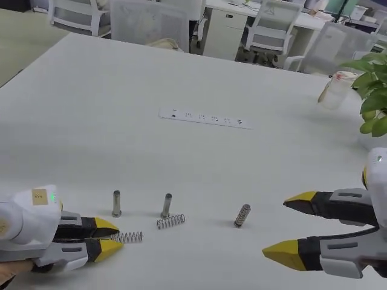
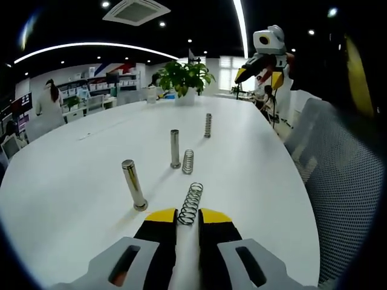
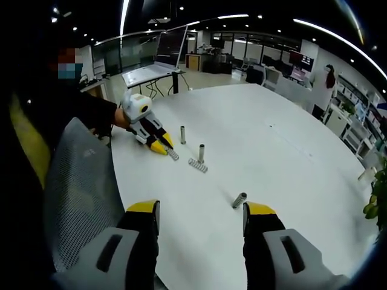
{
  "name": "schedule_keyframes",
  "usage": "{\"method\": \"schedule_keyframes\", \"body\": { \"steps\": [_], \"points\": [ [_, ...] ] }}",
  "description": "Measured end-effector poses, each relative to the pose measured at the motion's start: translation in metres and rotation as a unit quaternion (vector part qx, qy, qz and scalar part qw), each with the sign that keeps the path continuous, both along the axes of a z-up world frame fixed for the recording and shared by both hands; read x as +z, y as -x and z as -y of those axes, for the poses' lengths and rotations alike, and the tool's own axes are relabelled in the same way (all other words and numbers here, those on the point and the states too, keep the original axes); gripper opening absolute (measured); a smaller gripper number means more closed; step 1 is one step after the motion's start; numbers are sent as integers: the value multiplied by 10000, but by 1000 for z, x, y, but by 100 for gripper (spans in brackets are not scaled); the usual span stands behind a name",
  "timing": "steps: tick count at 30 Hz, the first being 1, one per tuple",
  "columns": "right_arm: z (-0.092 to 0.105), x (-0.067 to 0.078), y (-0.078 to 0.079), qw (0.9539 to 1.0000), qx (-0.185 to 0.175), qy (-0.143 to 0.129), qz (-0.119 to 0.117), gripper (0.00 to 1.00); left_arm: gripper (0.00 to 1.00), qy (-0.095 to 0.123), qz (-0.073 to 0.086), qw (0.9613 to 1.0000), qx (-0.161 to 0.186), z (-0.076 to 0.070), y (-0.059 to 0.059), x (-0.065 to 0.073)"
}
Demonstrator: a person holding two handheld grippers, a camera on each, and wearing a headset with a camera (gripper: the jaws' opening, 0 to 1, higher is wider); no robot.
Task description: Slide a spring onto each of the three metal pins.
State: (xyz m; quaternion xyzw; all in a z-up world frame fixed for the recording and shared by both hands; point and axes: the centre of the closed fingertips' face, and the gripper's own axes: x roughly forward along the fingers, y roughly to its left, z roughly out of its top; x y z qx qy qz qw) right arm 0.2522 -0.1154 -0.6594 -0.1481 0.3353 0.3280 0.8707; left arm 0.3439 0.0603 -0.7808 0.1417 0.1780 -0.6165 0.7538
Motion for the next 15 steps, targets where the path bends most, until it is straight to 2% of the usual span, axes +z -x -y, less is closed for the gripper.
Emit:
{"method": "schedule_keyframes", "body": {
  "steps": [15],
  "points": [
    [-4,-2,2,10000,31,-29,-23,53,3,-35,113,9999,-49,1,2,-1]
  ]
}}
